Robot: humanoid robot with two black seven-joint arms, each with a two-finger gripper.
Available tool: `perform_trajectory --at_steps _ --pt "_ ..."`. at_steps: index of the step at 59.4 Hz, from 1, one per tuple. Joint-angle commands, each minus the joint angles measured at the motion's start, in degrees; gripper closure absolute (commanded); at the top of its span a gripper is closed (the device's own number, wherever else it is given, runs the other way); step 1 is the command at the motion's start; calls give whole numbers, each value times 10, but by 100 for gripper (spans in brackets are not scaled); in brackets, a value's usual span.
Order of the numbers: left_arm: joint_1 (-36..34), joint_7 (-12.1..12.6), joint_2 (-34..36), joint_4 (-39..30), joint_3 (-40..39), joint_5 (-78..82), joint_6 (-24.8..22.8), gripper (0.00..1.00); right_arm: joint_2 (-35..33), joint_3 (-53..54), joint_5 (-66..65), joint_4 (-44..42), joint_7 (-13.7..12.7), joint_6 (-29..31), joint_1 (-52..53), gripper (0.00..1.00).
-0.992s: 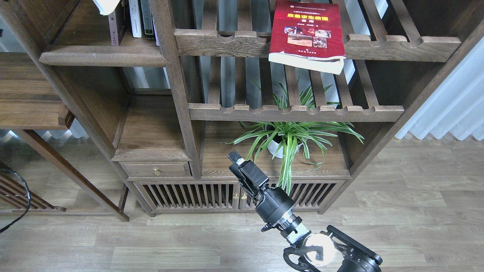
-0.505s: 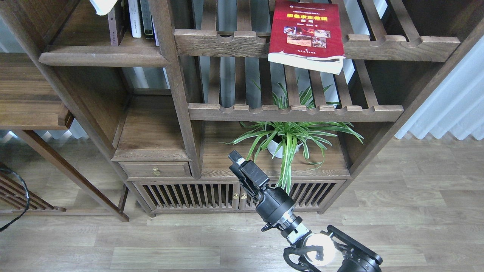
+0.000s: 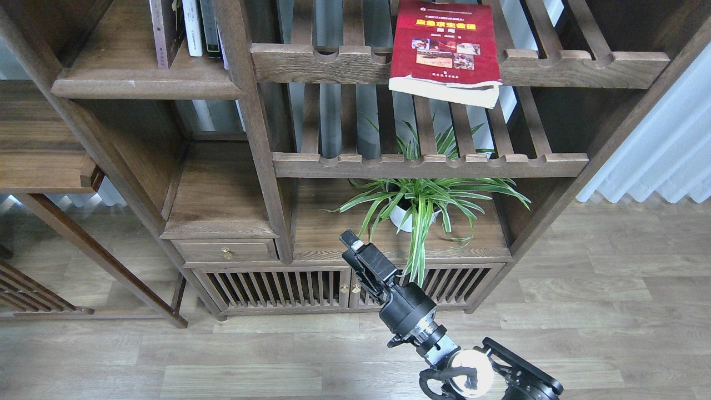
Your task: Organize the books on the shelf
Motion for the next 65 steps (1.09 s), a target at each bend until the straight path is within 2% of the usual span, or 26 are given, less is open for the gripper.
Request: perform_trajectory --at_steps 1,10,11,23,31,33,48,62,63,65 --pt "4 -9 -3 22 10 25 0 100 0 -1 0 0 0 0 1 16" --pt "5 -53 -4 48 28 51 0 100 0 -2 0 0 0 0 3 16" --pt "6 -75 -4 59 43 58 0 100 0 -2 0 0 0 0 3 16" --pt "1 -164 -10 101 87 108 0 100 0 -1 0 0 0 0 4 16" --pt "-1 -213 -33 108 113 143 2 100 0 -1 0 -1 0 0 4 16" --pt "-1 -219 -35 108 116 148 12 100 0 -1 0 -1 0 0 4 16" --pt "-5 -313 -72 114 192 175 141 100 0 -2 0 -5 0 0 4 16" --pt "-21 -345 -77 119 241 180 229 100 0 -14 1 -5 0 0 4 16" --pt "-30 -356 -85 134 261 181 242 100 0 -15 1 -5 0 0 5 16" --pt "-39 -361 -92 144 274 181 244 100 0 -15 1 -5 0 0 5 16"
